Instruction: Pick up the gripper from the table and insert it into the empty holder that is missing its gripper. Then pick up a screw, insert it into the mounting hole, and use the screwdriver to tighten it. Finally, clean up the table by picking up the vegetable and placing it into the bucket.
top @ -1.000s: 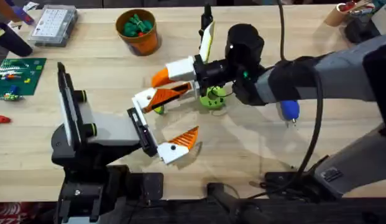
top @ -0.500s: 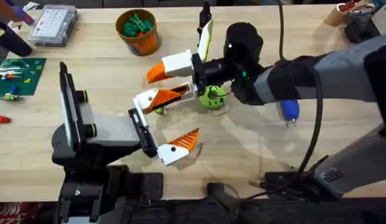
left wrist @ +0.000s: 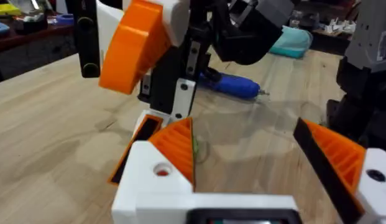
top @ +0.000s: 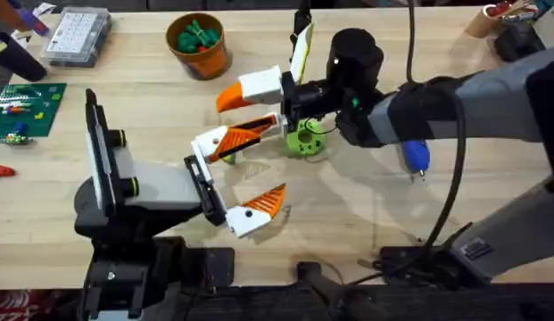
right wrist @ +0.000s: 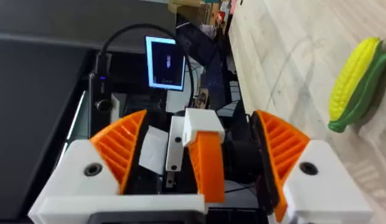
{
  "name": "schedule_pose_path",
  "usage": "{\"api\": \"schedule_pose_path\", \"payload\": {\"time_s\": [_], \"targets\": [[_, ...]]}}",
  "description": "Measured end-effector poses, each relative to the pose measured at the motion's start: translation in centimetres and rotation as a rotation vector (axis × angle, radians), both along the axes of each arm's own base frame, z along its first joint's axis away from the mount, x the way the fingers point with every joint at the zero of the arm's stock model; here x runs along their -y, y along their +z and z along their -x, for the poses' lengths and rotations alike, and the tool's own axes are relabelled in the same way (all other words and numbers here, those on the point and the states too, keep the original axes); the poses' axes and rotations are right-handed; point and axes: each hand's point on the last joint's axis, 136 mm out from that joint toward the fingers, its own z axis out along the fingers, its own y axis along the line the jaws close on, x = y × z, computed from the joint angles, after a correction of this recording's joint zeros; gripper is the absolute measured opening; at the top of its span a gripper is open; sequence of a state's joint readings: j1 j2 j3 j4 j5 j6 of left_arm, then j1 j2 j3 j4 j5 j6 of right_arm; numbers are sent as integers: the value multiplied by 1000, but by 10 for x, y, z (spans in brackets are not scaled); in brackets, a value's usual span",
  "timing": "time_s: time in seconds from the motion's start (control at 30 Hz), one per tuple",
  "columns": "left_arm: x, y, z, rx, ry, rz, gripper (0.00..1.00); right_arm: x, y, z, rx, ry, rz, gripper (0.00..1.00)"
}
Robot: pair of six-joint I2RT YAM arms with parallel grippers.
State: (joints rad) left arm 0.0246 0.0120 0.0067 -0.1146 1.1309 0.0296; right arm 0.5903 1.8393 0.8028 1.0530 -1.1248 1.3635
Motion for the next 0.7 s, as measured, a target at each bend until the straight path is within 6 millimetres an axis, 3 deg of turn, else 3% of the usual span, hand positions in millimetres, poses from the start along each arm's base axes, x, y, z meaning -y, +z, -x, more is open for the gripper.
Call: {"api": "schedule_pose_path", "payload": {"time_s": [0.3, 0.53, 0.7], "targets": [[0, 0, 0, 0, 0, 0, 986, 3, 0, -5, 177, -12, -30, 996], [0, 0, 0, 0, 0, 0, 986, 19, -2, -33, 293, -104, -28, 997], [0, 0, 0, 0, 0, 0, 986, 27, -21, -49, 263, -156, 54, 997]]}}
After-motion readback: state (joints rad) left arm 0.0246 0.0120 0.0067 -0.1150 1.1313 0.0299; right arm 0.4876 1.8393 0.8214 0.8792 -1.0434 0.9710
